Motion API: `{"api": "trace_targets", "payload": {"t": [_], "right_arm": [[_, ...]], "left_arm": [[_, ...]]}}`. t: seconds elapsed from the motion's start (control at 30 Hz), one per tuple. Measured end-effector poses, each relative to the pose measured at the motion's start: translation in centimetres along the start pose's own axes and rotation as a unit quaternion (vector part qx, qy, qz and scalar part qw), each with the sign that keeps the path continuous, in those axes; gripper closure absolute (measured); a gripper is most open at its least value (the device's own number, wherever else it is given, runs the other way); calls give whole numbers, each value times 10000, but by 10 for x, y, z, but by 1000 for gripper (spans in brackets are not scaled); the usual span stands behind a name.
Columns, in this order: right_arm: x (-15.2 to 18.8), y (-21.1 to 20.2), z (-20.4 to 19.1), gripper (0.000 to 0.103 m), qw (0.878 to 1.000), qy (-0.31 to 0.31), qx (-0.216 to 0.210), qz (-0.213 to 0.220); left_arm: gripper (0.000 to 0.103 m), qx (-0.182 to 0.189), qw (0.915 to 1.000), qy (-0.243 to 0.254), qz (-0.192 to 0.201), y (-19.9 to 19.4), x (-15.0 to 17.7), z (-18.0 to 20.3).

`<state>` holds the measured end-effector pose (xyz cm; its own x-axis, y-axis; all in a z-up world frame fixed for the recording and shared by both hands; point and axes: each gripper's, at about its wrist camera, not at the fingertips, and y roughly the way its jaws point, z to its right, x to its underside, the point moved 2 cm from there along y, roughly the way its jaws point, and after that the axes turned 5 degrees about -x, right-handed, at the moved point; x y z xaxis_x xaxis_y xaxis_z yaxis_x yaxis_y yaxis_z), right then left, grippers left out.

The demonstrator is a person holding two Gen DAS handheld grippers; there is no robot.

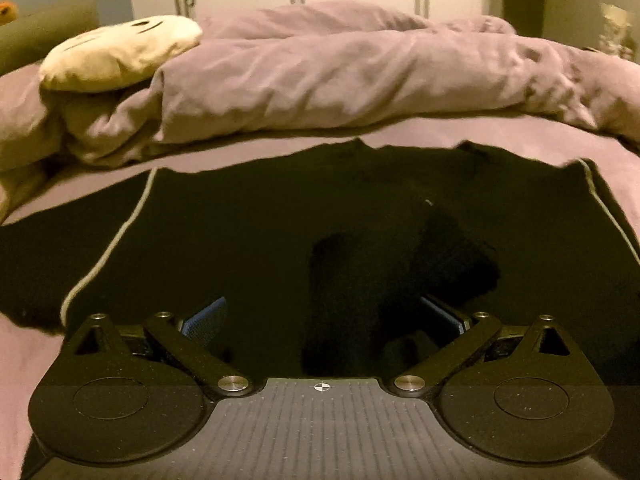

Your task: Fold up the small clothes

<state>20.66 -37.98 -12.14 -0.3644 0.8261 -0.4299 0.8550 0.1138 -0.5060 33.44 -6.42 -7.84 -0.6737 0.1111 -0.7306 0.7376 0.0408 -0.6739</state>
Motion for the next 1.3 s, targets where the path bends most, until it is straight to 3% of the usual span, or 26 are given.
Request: {"api": "trace_targets", "payload": {"t": [0.03, 0.1, 0.17, 0.23, 0.37, 0.43, 0.5, 0.63, 0.87, 0.97, 1.17, 1.23, 1.3], "right_arm": [[1, 1, 2, 88, 10000, -67, 0, -22], [-1, 0, 6, 92, 9999, -84, -82, -52], [-5, -2, 3, 93, 9998, -152, -110, 6], [-9, -9, 2, 94, 9995, -214, -125, 182], [-21, -32, 14, 94, 9958, 15, 30, 918], [-25, -38, 28, 94, 9944, 277, 179, 1000], [-25, -37, 36, 94, 9966, 269, 157, 764], [-16, -40, 26, 89, 9964, -372, 285, 709], [-18, -37, 24, 76, 9977, -206, 144, 626], [-17, -37, 24, 74, 9976, -351, 119, 582], [-16, -35, 22, 73, 9976, -296, 107, 612], [-17, -35, 22, 73, 9979, -252, 102, 586], [-20, -34, 23, 74, 9982, -142, 61, 574]], "left_arm": [[10, 71, 9999, -155, -11, 2, -3, -2], [51, 259, 9984, -482, -150, 9, -10, -7], [67, 390, 9960, -770, -241, 13, -16, -14], [73, 348, 9948, -960, -29, 6, -19, -23], [68, 130, 9827, -1805, 386, -11, -13, -53], [51, -14, 9794, -1994, 306, -12, -4, -66], [23, 99, 9781, -2073, 132, -10, 8, -76], [14, 386, 9741, -2219, -209, -2, 27, -85], [1, 1339, 9591, -2481, -258, -6, 33, -90], [1, 1491, 9537, -2593, -314, -6, 33, -91], [1, 1318, 9459, -2842, -850, 29, 17, -82], [15, 1318, 9447, -2873, -873, 36, 9, -78], [58, 1252, 9449, -2841, -1041, 44, 3, -74]]}}
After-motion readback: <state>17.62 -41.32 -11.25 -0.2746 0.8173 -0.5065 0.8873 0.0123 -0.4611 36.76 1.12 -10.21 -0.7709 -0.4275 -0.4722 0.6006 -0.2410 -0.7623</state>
